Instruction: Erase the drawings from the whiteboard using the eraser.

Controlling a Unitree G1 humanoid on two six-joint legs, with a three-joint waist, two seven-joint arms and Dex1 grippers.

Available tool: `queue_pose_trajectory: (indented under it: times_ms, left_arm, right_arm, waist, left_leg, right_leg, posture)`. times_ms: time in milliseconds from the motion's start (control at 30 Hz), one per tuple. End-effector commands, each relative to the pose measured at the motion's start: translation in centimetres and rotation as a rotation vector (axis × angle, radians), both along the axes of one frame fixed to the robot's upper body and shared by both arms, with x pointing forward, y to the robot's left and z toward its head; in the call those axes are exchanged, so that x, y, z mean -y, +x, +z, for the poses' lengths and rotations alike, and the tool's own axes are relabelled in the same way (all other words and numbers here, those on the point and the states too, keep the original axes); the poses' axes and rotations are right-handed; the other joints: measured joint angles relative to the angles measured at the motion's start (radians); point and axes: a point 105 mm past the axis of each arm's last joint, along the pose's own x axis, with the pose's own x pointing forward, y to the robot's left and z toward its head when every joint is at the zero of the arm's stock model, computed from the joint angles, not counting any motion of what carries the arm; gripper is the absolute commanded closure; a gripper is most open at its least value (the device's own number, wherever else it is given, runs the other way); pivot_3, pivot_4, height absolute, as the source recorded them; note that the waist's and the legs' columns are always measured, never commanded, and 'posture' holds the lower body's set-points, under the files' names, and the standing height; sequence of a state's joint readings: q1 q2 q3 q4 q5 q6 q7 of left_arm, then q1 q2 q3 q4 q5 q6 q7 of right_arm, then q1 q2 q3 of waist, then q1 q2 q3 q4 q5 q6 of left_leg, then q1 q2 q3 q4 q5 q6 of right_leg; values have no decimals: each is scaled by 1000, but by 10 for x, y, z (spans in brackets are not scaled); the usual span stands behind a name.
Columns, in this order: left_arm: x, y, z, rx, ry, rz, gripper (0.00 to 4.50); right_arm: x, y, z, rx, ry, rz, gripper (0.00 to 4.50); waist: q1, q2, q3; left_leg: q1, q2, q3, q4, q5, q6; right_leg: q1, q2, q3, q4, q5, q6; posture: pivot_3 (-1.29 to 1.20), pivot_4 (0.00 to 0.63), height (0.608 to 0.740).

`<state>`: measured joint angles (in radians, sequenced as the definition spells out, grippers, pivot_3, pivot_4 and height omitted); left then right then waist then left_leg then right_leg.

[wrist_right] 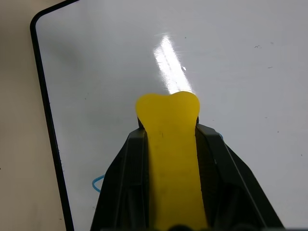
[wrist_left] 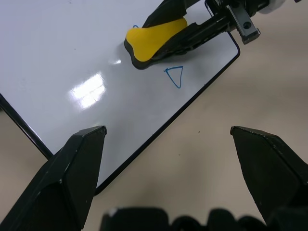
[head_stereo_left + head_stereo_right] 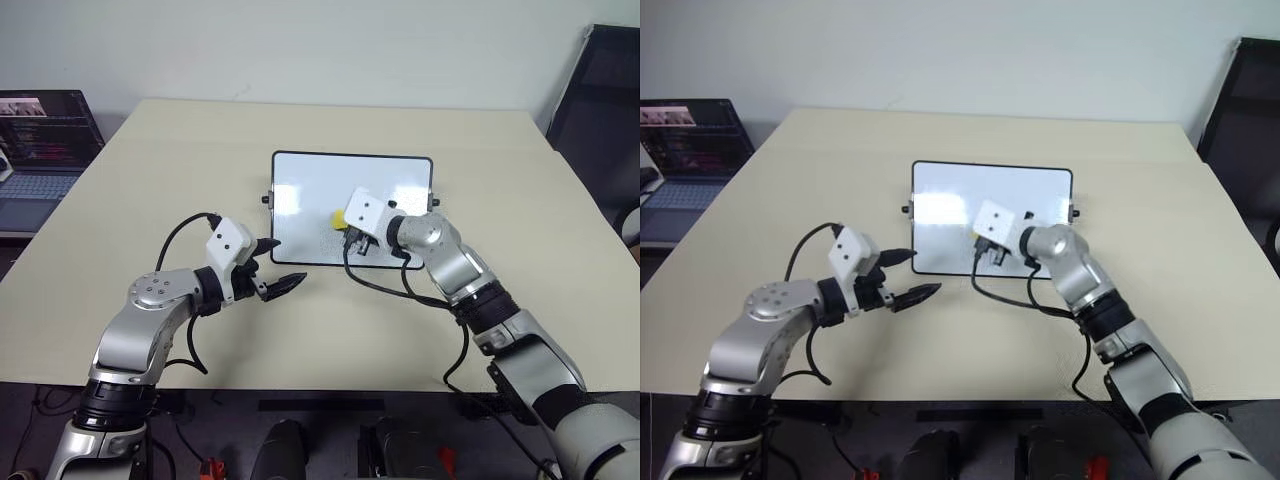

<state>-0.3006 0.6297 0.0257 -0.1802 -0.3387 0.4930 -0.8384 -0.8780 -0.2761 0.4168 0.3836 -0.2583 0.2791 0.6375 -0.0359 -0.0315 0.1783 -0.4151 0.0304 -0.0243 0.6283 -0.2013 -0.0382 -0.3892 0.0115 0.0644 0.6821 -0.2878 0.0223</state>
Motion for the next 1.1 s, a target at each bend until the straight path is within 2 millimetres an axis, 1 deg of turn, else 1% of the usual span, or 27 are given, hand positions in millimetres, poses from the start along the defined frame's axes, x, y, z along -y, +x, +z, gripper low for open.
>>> queue_pose_trajectory:
  times_ms: [33, 67, 133, 200, 333, 433, 467, 500, 567, 600, 667, 700, 767, 933, 1033, 1067, 1100]
  left_arm:
    - [4, -2, 10, 40, -3, -21, 0]
    - [4, -2, 10, 39, -3, -22, 0]
    - [5, -2, 10, 38, -4, -26, 0]
    - [6, -2, 10, 38, -5, -30, 0]
    - [8, -2, 11, 37, -6, -35, 0]
    - [9, -2, 11, 38, -6, -39, 0]
    - [10, -2, 11, 38, -6, -40, 0]
    - [10, -2, 11, 37, -6, -42, 0]
    - [11, -2, 12, 37, -7, -45, 0]
    - [11, -2, 12, 37, -7, -46, 0]
    - [11, -3, 12, 36, -7, -48, 0]
    - [11, -3, 12, 35, -7, -49, 0]
    - [11, -3, 12, 34, -8, -51, 0]
    - [11, -3, 12, 33, -8, -53, 0]
    - [11, -4, 11, 32, -7, -53, 0]
    - [11, -4, 11, 32, -6, -53, 0]
    - [11, -4, 11, 31, -6, -53, 0]
  right_arm:
    - [18, 20, 25, 126, 31, -123, 3526]
    - [21, 22, 28, 142, 35, -136, 3526]
    - [26, 23, 26, 138, 13, -139, 3526]
    - [28, 19, 15, 91, -25, -114, 3526]
    - [30, 4, -8, -12, -92, -51, 3526]
    - [33, -3, -16, -48, -116, -32, 3526]
    - [34, -4, -17, -48, -117, -34, 3526]
    - [37, 2, -10, -5, -101, -67, 3526]
    - [46, 17, 13, 119, -47, -160, 3526]
    - [50, 21, 21, 155, -27, -190, 3526]
    - [53, 24, 26, 176, -13, -207, 3527]
    - [52, 24, 25, 168, -13, -204, 3527]
    - [51, 20, 15, 118, -34, -176, 3527]
    - [42, -4, -19, -62, -104, -57, 3527]
    - [40, -12, -25, -91, -126, -25, 3527]
    - [41, -11, -23, -73, -125, -34, 3527]
    - [42, -5, -15, -23, -107, -64, 3527]
  waist:
    - [0, 0, 0]
    - [0, 0, 0]
    - [0, 0, 0]
    - [5, 0, 0]
    - [6, 0, 0]
    - [4, 0, 0]
    - [3, 0, 0]
    - [3, 0, 0]
    - [3, 0, 0]
    - [3, 0, 0]
    - [4, 0, 0]
    - [4, 0, 0]
    - [5, 0, 0]
    - [5, 0, 0]
    - [3, 0, 0]
    - [3, 0, 0]
    - [2, 0, 0]
  left_leg:
    - [0, 0, 0, 0, 0, 0]
    - [0, 0, 0, 1, 0, 0]
    - [0, 0, 0, 1, 0, 0]
    - [0, 0, 0, 1, 0, 0]
    - [-1, -1, 0, 0, 0, 0]
    - [0, -1, 0, 0, 0, 0]
    - [0, -1, 0, 0, 0, 0]
    - [0, 0, 0, 0, 0, 0]
    - [0, 0, 0, 0, 0, 0]
    - [0, 0, 0, 1, 0, 0]
    - [0, 0, 1, 1, 1, 1]
    - [0, -1, 0, 1, 1, 1]
    - [0, -1, 1, 1, 2, 2]
    - [0, -1, 1, 0, 2, 2]
    - [0, 0, 1, 0, 2, 2]
    - [0, 0, 1, 0, 2, 2]
    - [0, 0, 1, 0, 2, 2]
  right_leg:
    - [0, 0, 0, 0, 0, 0]
    - [0, 0, 0, 0, 0, 0]
    - [0, 0, 0, 0, 1, 1]
    - [0, 0, 0, 0, 1, 1]
    - [0, -1, 0, -1, 0, 1]
    - [0, -1, 0, -1, 0, 1]
    - [0, -1, 0, -1, 0, 1]
    - [0, 0, 0, -1, 0, 1]
    - [0, 0, 0, 0, 0, 1]
    - [0, 0, 0, 0, 0, 1]
    - [0, 0, 0, 0, 1, 2]
    - [0, 0, 0, 0, 1, 2]
    - [1, -1, 0, 0, 1, 3]
    - [1, -1, 1, -1, 1, 2]
    - [1, -1, 1, -1, 1, 2]
    - [1, 0, 1, -1, 1, 2]
    - [1, 0, 1, -1, 1, 2]
  posture:
    - [0, 150, 740]
    - [0, 150, 740]
    - [0, 150, 740]
    - [0, 150, 740]
    - [0, 150, 740]
    - [0, 150, 740]
    - [0, 150, 740]
    - [0, 150, 740]
    - [0, 150, 740]
    - [0, 150, 740]
    - [0, 150, 740]
    - [0, 150, 740]
    - [0, 150, 740]
    - [0, 150, 740]
    - [0, 150, 740]
    - [0, 150, 740]
    - [0, 150, 740]
